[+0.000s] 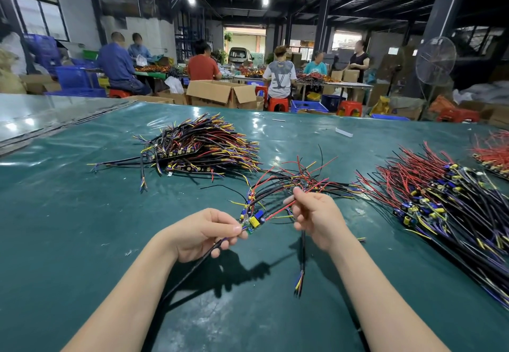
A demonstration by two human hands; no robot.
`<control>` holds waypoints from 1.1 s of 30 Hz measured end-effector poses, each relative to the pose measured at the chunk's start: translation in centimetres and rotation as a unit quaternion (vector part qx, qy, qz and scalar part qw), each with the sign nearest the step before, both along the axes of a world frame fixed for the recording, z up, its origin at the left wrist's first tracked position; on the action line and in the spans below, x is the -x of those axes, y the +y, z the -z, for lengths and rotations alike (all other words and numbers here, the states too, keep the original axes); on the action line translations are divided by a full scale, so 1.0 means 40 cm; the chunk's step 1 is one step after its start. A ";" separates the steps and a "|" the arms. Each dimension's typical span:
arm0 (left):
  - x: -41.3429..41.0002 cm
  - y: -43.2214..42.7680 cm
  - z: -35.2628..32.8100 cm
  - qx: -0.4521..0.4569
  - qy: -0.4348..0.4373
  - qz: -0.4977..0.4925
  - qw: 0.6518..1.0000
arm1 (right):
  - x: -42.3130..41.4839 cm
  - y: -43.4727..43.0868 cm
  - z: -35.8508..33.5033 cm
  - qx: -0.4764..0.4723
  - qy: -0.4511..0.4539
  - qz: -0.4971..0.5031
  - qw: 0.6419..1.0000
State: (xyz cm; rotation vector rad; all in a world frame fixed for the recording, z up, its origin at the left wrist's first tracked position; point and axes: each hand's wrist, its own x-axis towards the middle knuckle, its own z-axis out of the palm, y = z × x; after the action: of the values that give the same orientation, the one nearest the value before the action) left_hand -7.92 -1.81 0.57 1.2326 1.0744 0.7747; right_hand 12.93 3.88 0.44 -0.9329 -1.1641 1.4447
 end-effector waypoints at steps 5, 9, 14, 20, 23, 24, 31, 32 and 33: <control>-0.001 -0.003 0.001 0.011 -0.001 0.029 1.000 | -0.008 0.005 -0.013 0.080 0.170 0.045 0.981; 0.008 -0.006 -0.001 0.017 0.005 0.070 0.997 | -0.014 0.001 -0.021 0.131 0.255 0.012 0.958; 0.010 -0.004 0.001 0.033 0.016 0.105 0.994 | -0.018 0.004 -0.012 0.129 0.222 0.039 0.966; 0.028 0.008 -0.004 -0.001 -0.079 -0.063 0.995 | -0.083 0.028 -0.011 0.124 0.317 0.183 0.922; -0.001 0.039 0.005 -0.033 -0.104 -0.255 0.961 | -0.018 0.008 -0.008 0.074 0.115 0.152 0.979; -0.013 0.043 0.009 -0.042 -0.108 -0.291 0.950 | 0.019 -0.006 -0.002 0.044 0.020 0.120 0.992; -0.096 0.023 0.018 -0.140 -0.009 -0.257 0.956 | 0.126 -0.041 -0.006 -0.139 -0.243 0.099 0.955; -0.104 0.020 0.017 -0.162 0.012 -0.235 0.958 | 0.130 -0.039 -0.011 -0.147 -0.268 0.116 0.945; -0.110 0.017 0.016 -0.183 0.033 -0.215 0.959 | 0.133 -0.039 -0.016 -0.153 -0.298 0.132 0.933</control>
State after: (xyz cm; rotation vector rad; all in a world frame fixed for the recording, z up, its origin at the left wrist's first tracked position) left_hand -3.53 -1.12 -0.05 1.3537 1.3150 1.3204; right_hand 7.60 2.34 1.09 -1.2893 -1.5768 0.7432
